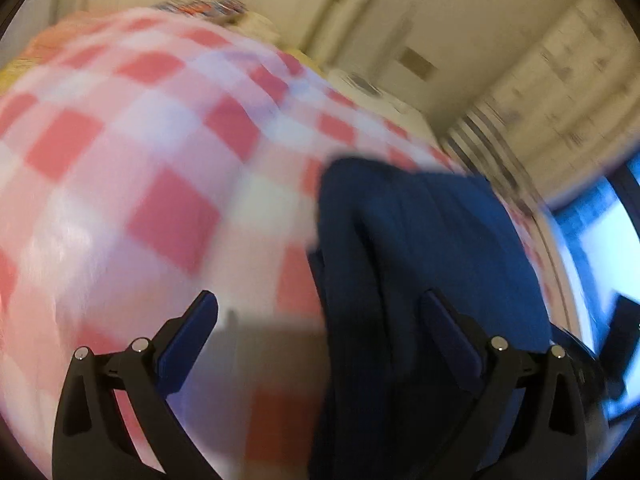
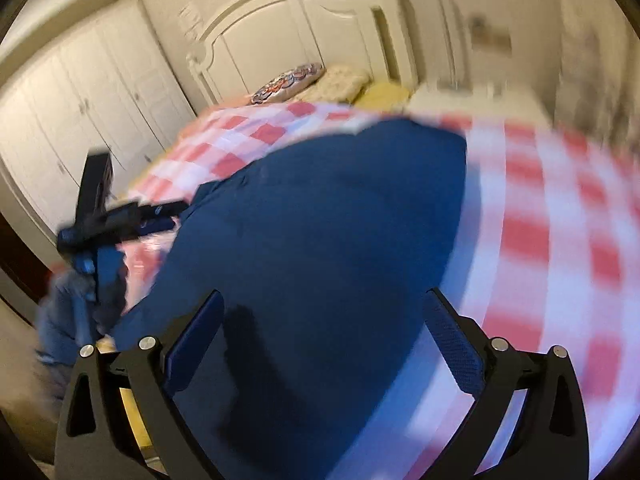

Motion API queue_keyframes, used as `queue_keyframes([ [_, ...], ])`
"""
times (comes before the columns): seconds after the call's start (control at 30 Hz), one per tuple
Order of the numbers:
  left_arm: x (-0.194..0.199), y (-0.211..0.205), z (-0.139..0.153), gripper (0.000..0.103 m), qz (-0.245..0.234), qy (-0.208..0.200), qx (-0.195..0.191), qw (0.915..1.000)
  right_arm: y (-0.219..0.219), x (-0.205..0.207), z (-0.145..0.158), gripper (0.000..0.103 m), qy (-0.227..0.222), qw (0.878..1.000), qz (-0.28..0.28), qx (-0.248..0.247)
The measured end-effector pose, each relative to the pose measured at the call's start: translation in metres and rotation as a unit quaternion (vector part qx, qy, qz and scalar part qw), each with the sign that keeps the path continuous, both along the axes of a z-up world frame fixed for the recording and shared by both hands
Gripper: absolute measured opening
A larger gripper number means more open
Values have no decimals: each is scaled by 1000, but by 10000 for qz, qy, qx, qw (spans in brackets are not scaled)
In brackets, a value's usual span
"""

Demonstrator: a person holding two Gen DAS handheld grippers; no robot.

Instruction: Fold large clothes

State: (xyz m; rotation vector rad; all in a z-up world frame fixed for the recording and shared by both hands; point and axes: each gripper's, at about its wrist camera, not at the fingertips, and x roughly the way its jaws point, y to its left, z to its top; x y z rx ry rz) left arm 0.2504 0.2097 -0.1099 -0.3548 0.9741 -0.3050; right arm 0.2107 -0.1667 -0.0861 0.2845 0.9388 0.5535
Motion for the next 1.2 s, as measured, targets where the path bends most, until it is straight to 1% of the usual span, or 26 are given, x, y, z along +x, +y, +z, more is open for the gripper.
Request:
queue_keyframes([
  [0.03, -8, -3, -8, 101, -206, 133, -42, 9997, -3, -2, -6, 98, 176, 9996, 64, 226],
  [0.1, -21, -8, -23, 101, -345, 314, -120, 9988, -5, -7, -20, 98, 433, 9966, 240, 653],
  [0.13, -26, -8, -30, 101, -319, 366, -294, 9984, -4, -9, -25, 99, 496, 9958, 288, 720],
  [0.17, -29, -7, -31, 101, -236, 297, -401, 9985, -2, -10, -30, 99, 541, 9949, 326, 786],
  [0.2, -32, -8, -32, 101, -173, 249, -416, 9987, -1, -11, -31, 99, 538, 9947, 308, 822],
  [0.27, -31, -17, -30, 101, -133, 342, -451, 9983, 0, -8, -34, 99, 564, 9939, 257, 916],
  [0.33, -28, -33, -30, 101, -338, 357, -481, 9976, 3, -4, -38, 99, 656, 9931, 221, 942],
  [0.37, -27, -39, -30, 101, -438, 330, -475, 9974, 5, -5, -39, 99, 614, 9934, 236, 941],
  [0.4, -26, -44, -30, 94, -548, 297, -476, 9969, 7, -7, -37, 99, 483, 9947, 277, 864],
  [0.43, -23, -48, -31, 76, -795, 346, -781, 9932, 7, -10, -35, 99, 371, 9952, 287, 860],
  [0.47, -23, -49, -29, 72, -794, 341, -905, 9921, 7, -14, -33, 96, 201, 9956, 264, 878],
  [0.5, -24, -52, -25, 66, -801, 263, -835, 9929, 7, -19, -32, 94, -11, 9960, 245, 860],
  [0.53, -26, -58, -19, 60, -806, 128, -651, 9945, 7, -23, -30, 91, -144, 9963, 222, 814],
  [0.57, -29, -63, -14, 56, -788, 7, -527, 9955, 7, -26, -28, 88, -317, 9967, 164, 724],
  [0.6, -30, -69, -7, 51, -777, -115, -410, 9961, 5, -28, -26, 87, -434, 9969, 117, 647],
  [0.63, -31, -73, -3, 46, -771, -191, -370, 9962, 4, -30, -20, 84, -653, 9967, 49, 476],
  [0.7, -27, -85, 7, 42, -782, -346, -500, 9951, -1, -33, -10, 81, -986, 9947, -96, 260],
  [0.8, -12, -107, 21, 41, -836, -570, -706, 9924, -23, -30, 12, 80, -1419, 9891, -388, 93],
  [0.87, 4, -125, 34, 39, -891, -702, -783, 9905, -43, -25, 20, 80, -1544, 9863, -582, 8],
  [0.93, 26, -152, 47, 39, -966, -881, -726, 9888, -62, -14, 29, 79, -1744, 9814, -785, -179],
  [0.97, 36, -162, 49, 39, -986, -906, -710, 9884, -70, -8, 33, 79, -1795, 9795, -867, -283],
  [1.03, 65, -191, 48, 40, -987, -861, -627, 9894, -88, 13, 34, 79, -1680, 9793, -1041, -427],
  [1.1, 84, -210, 37, 40, -962, -731, -447, 9917, -110, 37, 18, 78, -1337, 9828, -1131, -586],
  [1.17, 98, -231, 7, 42, -840, -429, 100, 9955, -122, 53, -11, 78, -908, 9864, -1149, -747],
  [1.2, 96, -231, -1, 46, -760, -489, 157, 9958, -126, 52, -18, 78, -1044, 9860, -1182, -542],
])
